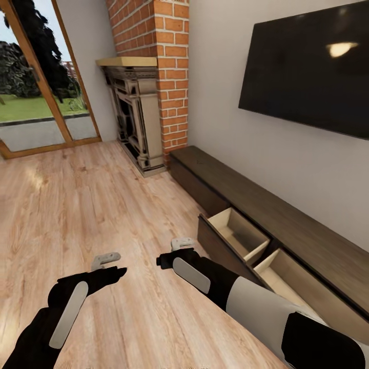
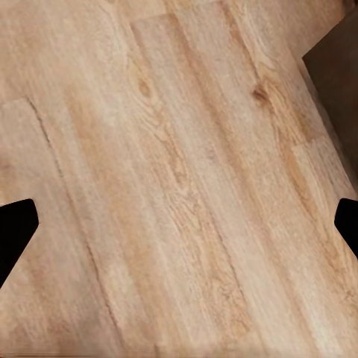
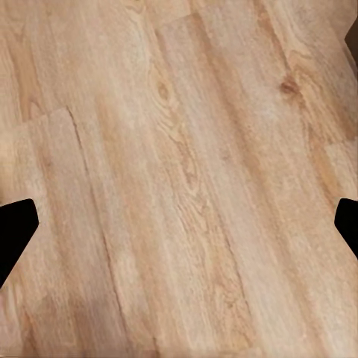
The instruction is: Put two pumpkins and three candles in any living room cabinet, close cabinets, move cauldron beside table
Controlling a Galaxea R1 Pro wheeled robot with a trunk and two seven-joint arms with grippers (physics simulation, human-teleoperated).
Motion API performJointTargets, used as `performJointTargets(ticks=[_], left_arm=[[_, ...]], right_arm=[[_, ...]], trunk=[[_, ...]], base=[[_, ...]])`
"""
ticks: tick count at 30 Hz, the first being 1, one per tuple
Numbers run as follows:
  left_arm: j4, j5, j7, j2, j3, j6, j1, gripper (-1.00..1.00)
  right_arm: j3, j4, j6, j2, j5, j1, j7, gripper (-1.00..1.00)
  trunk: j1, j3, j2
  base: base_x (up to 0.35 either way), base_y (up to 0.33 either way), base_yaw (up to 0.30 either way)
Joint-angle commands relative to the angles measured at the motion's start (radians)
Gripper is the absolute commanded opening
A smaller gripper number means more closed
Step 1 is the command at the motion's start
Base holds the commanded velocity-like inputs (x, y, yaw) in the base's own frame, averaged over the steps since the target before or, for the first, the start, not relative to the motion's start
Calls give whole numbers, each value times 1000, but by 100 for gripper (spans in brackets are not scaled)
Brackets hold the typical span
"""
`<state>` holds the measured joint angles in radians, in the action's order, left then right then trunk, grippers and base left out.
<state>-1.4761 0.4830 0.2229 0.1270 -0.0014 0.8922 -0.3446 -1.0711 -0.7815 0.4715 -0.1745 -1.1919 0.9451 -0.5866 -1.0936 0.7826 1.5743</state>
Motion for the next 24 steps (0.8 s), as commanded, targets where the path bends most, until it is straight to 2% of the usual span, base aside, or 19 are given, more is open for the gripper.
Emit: performJointTargets(ticks=[1, 19, 24], left_arm=[[-1, 10, 9, 0, 0, 4, -1, 100], [-1, 11, 9, 0, -1, 4, -1, 100], [-1, 10, 9, 0, 0, 4, -1, 100]], right_arm=[[-3, -1, 1, 0, -6, 1, -7, 100], [-3, -1, 1, 0, -6, 1, -6, 100], [-3, -1, 0, 0, -6, 1, -6, 100]], trunk=[[0, 1, 1], [0, 0, 1], [0, 0, 1]], base=[[-90, 0, 226], [-89, 0, 285], [-57, 0, 103]])
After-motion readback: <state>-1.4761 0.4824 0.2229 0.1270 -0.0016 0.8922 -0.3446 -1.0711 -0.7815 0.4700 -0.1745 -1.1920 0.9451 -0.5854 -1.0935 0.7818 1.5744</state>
